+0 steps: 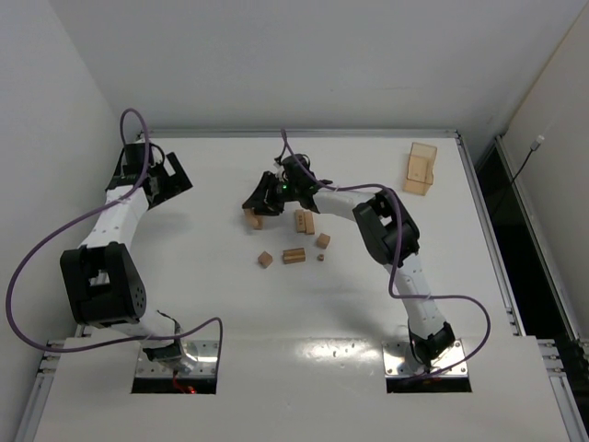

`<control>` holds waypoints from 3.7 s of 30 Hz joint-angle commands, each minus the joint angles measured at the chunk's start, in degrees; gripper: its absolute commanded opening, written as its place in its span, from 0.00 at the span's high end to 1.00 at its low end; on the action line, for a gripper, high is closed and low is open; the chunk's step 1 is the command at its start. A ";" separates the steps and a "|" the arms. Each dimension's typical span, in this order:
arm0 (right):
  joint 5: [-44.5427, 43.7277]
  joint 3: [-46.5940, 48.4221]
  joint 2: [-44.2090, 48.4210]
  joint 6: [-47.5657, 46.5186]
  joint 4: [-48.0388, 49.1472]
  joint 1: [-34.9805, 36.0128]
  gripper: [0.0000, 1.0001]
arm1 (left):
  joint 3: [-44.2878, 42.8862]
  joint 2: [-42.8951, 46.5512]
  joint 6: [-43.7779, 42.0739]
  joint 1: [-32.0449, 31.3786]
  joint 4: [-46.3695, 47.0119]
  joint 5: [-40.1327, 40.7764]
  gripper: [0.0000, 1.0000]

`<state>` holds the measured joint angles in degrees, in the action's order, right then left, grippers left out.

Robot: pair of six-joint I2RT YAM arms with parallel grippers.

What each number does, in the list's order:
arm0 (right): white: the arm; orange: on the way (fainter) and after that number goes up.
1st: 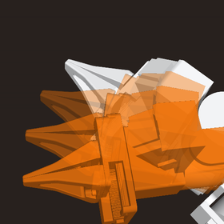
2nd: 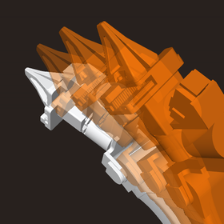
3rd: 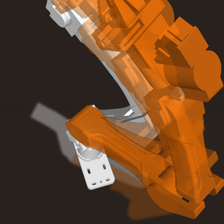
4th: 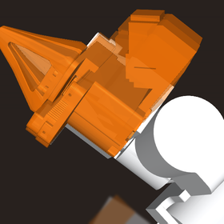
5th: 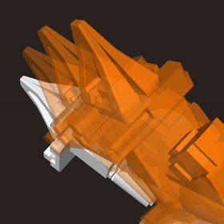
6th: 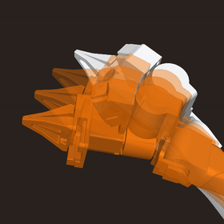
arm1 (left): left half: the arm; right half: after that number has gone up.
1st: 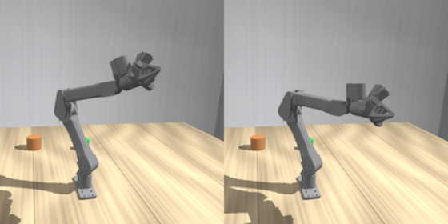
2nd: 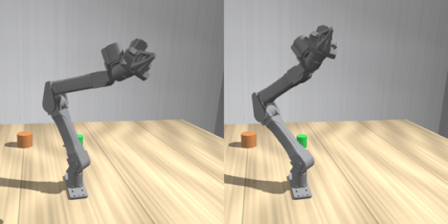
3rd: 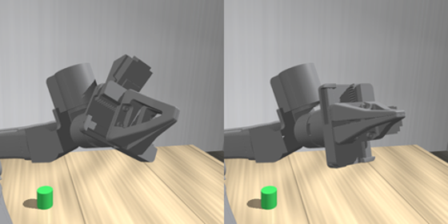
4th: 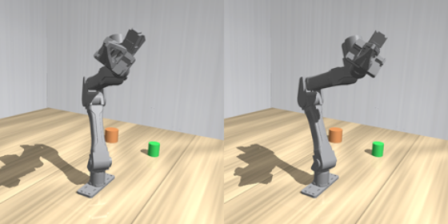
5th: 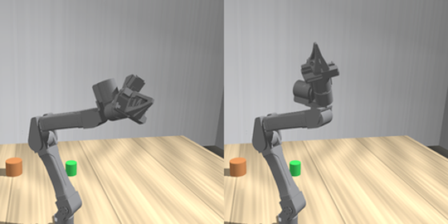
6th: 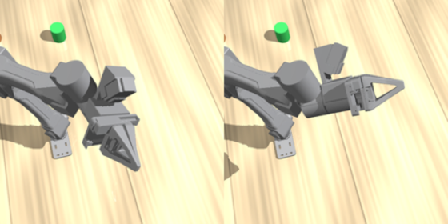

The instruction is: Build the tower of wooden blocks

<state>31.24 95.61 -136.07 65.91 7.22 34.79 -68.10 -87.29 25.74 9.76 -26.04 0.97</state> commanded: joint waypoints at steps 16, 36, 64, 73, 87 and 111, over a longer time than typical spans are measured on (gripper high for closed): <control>-0.31 -1.75 9.59 -11.93 0.26 -2.61 0.53 | 8.58 6.85 -1.30 -3.86 0.73 -4.65 0.01; -13.58 -12.99 32.44 -52.90 -28.67 -16.59 0.52 | 7.73 -3.30 1.16 -26.18 -0.32 -4.58 0.23; -8.83 -11.07 31.04 -50.18 -29.20 -24.24 0.52 | -1.16 -20.82 2.83 -29.18 -2.08 1.66 0.69; -8.31 -12.20 31.04 -50.18 -29.72 -24.77 0.52 | -6.61 -25.56 4.58 -29.18 -2.61 1.66 1.00; -7.25 -12.73 31.04 -49.65 -29.72 -24.77 0.52 | -12.85 -29.43 5.11 -29.18 -3.14 1.66 0.79; -4.00 -14.93 31.04 -50.18 -29.20 -24.24 0.53 | -15.65 -23.10 6.51 -33.75 -3.39 4.45 0.21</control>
<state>25.80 80.66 -105.73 16.08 -23.24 10.26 -80.25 -109.82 30.37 -22.76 -29.34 2.02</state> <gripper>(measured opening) 0.467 0.779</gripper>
